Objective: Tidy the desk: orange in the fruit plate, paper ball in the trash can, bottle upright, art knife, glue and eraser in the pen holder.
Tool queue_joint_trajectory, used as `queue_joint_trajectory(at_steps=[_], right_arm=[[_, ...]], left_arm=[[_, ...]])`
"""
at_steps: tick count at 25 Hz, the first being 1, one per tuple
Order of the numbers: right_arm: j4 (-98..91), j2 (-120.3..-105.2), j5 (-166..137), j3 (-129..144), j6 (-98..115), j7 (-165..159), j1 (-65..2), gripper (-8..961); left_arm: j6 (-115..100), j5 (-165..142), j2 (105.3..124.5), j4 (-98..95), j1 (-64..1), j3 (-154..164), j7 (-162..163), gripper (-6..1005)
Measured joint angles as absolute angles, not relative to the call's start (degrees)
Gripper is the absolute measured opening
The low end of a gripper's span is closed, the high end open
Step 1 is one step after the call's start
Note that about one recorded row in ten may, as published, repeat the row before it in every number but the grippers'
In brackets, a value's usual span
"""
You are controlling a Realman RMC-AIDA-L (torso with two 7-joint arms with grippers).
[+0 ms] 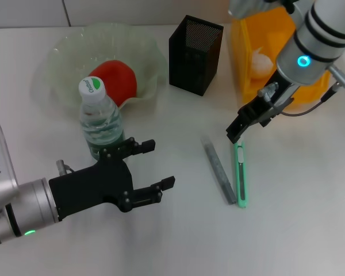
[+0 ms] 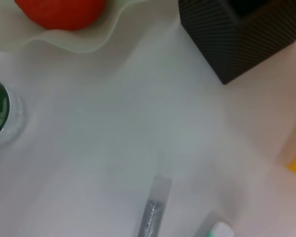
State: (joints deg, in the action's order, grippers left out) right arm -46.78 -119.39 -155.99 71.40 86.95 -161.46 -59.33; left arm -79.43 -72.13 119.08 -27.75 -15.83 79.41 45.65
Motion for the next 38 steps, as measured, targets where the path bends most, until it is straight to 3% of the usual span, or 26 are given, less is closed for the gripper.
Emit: queue_joint_trajectory(at_steps=[8, 38], right_arm=[[-40.59, -119.77, -155.73, 74.93, 83.42, -162.14, -62.71, 835], [-37.66, -119.88, -152.01, 82.61, 80.40, -162.51, -62.66, 835]], left_arm=[[-78.92, -72.05, 119.09, -25.33, -16.01, 79.00, 44.37, 802], [-77.94, -72.07, 119.18, -23.08, -17.62, 79.10, 43.77, 802]])
